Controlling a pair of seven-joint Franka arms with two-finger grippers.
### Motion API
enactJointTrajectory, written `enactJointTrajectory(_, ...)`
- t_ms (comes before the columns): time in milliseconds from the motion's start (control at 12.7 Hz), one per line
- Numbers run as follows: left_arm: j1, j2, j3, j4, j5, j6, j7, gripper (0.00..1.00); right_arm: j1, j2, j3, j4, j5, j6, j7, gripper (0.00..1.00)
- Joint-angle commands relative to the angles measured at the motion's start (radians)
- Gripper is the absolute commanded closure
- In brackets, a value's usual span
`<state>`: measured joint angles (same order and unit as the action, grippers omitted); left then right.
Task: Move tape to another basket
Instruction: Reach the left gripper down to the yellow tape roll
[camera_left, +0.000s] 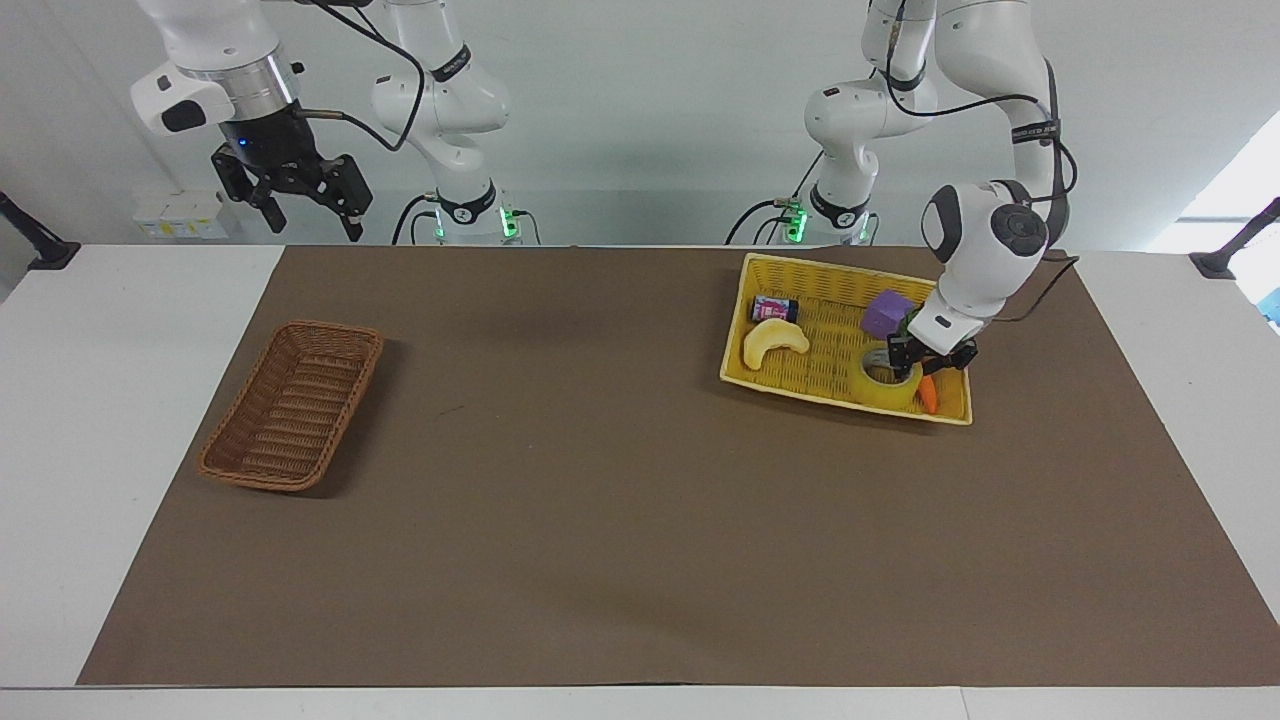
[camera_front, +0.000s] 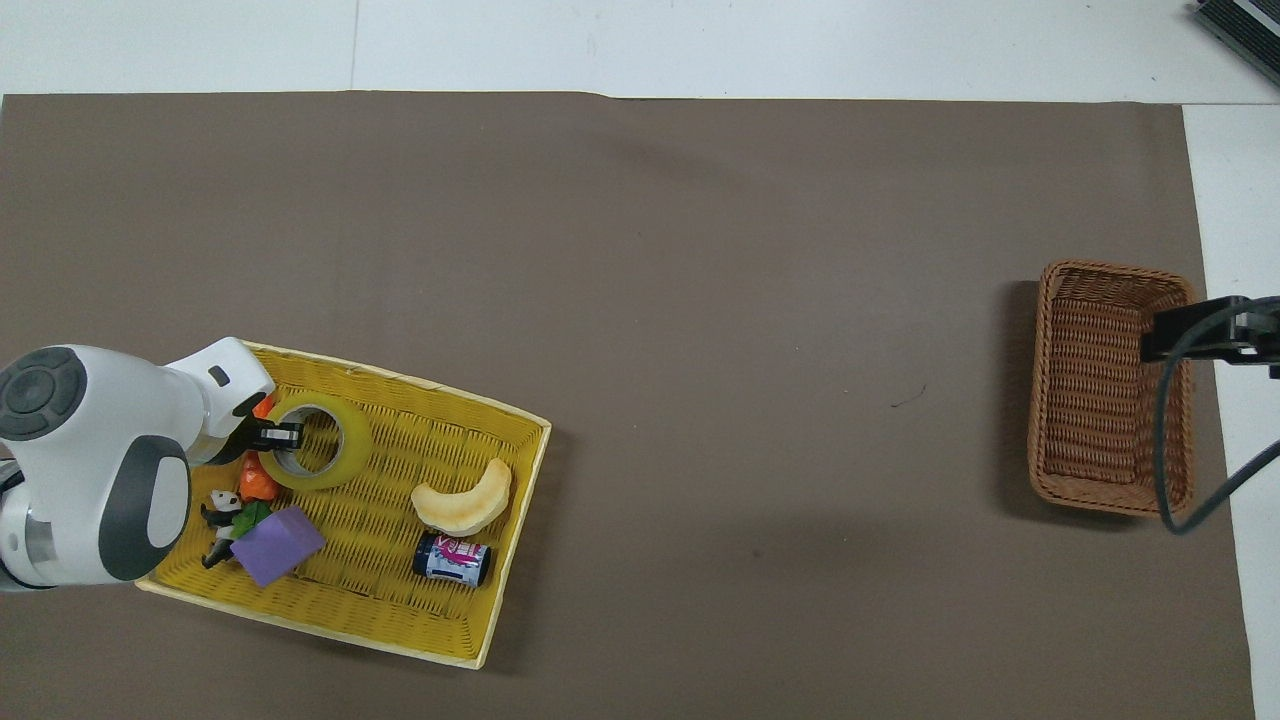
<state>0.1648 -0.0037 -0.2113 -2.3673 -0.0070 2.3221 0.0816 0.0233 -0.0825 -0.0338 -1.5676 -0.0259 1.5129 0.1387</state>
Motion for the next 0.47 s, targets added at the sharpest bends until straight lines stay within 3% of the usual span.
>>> enactJointTrajectory(0, -0.008, 0.008, 0.001, 0.046, -0.015, -0.032, 0.020, 1.00, -0.011, 0.003, 0.006, 0.012, 0.012, -0.016, -0.018, 0.00)
enactJointTrajectory(393, -0.010, -0.004, 0.001, 0.222, -0.015, -0.263, 0.015, 1.00, -0.011, 0.003, 0.006, 0.012, 0.012, -0.016, -0.018, 0.00)
